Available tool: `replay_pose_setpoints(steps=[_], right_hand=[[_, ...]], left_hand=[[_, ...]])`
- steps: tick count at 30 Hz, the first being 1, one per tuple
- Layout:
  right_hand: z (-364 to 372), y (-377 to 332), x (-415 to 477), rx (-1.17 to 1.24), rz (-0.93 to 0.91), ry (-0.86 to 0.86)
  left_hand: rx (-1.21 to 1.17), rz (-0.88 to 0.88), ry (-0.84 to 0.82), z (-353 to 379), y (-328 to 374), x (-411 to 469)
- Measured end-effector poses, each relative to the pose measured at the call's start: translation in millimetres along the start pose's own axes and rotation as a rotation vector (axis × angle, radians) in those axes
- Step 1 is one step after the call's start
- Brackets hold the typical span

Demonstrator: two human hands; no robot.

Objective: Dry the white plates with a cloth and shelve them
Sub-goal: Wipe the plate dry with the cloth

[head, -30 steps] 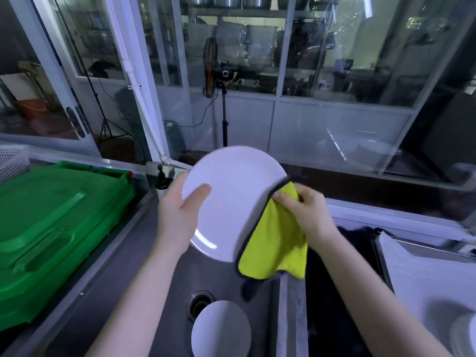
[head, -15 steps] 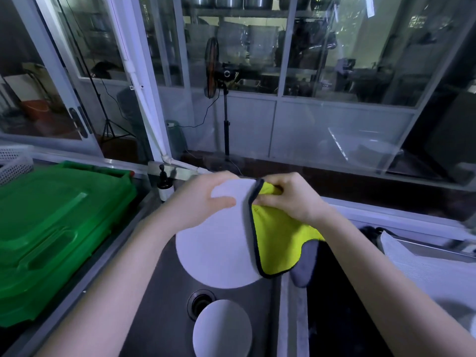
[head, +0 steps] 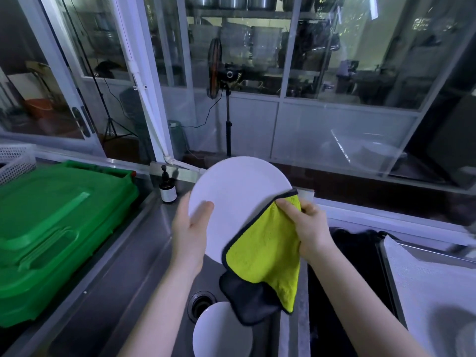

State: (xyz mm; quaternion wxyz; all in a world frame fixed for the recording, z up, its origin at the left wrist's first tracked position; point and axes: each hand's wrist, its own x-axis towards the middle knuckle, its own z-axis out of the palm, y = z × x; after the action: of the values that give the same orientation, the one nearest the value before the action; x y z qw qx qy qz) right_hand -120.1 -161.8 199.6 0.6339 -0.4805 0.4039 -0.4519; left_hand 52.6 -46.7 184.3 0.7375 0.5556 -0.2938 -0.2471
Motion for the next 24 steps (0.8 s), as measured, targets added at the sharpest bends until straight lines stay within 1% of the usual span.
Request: replay_pose_setpoints(steps=[2,4,6,8,10,11,12,13,15,17,18,20,21,22,24], right_hand=[[-2.4,-2.7,0.9,-0.047,-0.005,-0.046],[-6.1,-16.0,5.6,-0.166,-0.097,-0.122],[-7.3,-35.4,10.8,-0.37,-0.254,-0.212],[-2.0,-54.8,16.1,-0.634,-0.402,-0.33],[9.1,-66.9,17.1,-0.848,-0.489,-0.477],[14.0,-68.5,16.4,-0.906,-0.513,-0.528],[16.9,-68.4,15.7,-0.928,-0.526,-0.542],[17.3,-67.3,15.1,-0.911,-0.529,-0.525],[9.3,-61.0,15.3,-0.798,-0.5,-0.439],[-4.1,-44.7,12.4,-0.611,-0.429,-0.313],[-9.4,-33.0,9.2,-0.487,-0.361,-0.251],[-13.6,-7.9,-0.8,-0.211,-0.159,-0.177],[-12.7,1.6,-5.5,-0.106,-0.061,-0.16],[-11.8,7.1,-8.4,-0.057,0.003,-0.146],[-12.3,6.9,-6.4,-0.089,0.03,-0.137]], left_hand=[[0.07,0.061,-0.038,-2.5,6.0,6.8],[0.17,0.127,-0.11,-8.5,16.3,13.6],[0.291,0.191,-0.211,-13.4,27.9,21.6],[0.469,0.235,-0.348,-13.2,39.4,30.8],[0.647,0.3,-0.491,-7.0,47.3,35.9],[0.695,0.324,-0.539,-3.3,48.2,36.4],[0.713,0.334,-0.554,-0.5,47.8,36.0],[0.701,0.332,-0.532,0.1,46.8,35.5],[0.61,0.296,-0.424,-3.2,43.4,33.3],[0.42,0.235,-0.29,-8.2,39.7,28.8],[0.306,0.195,-0.218,-8.8,37.9,26.0],[0.121,0.116,-0.096,-7.0,35.5,20.7],[0.093,0.09,-0.067,-6.0,34.7,18.8],[0.106,0.074,-0.069,-5.6,35.1,18.4],[0.193,0.09,-0.163,-9.0,38.4,21.0]])
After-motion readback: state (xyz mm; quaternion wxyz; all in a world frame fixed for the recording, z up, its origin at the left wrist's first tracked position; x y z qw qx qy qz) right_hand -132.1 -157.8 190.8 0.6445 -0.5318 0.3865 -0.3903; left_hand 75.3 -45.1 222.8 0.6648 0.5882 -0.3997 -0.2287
